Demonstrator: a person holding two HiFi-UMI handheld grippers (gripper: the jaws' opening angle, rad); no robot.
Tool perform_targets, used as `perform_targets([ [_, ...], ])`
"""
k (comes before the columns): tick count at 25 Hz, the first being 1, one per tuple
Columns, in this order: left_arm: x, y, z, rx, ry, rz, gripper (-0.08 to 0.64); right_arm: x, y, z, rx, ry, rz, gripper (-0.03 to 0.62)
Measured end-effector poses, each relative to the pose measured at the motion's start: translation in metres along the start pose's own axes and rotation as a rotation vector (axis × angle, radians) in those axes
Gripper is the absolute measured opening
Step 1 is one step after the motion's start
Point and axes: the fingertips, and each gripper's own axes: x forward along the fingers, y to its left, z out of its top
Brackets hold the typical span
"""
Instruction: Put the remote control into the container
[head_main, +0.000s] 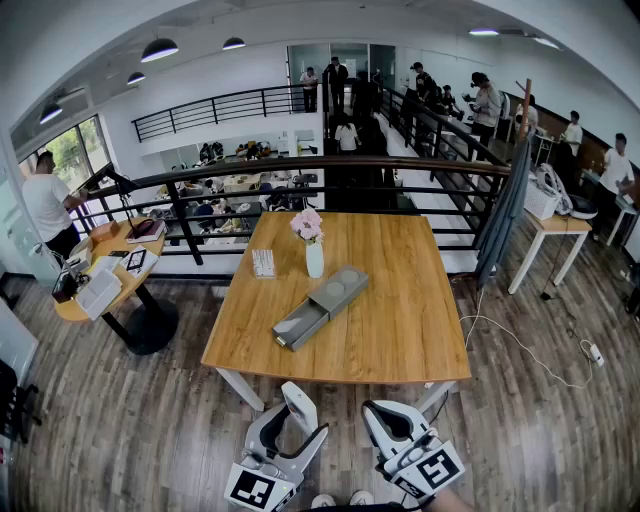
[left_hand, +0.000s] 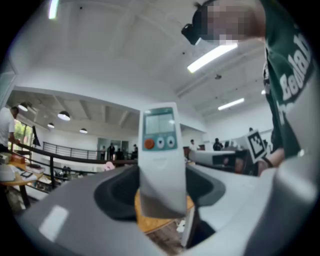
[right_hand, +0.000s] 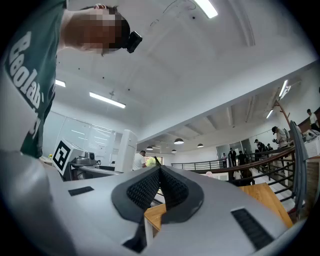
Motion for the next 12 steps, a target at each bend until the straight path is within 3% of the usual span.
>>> perform_targets([
  [12,0.0043,-0.0082,-0.0069,-0.012,0.010,-0.001,0.279,-0.0088,-0.0069,-0.0050,0.003,0.005,-0.005,0.017],
])
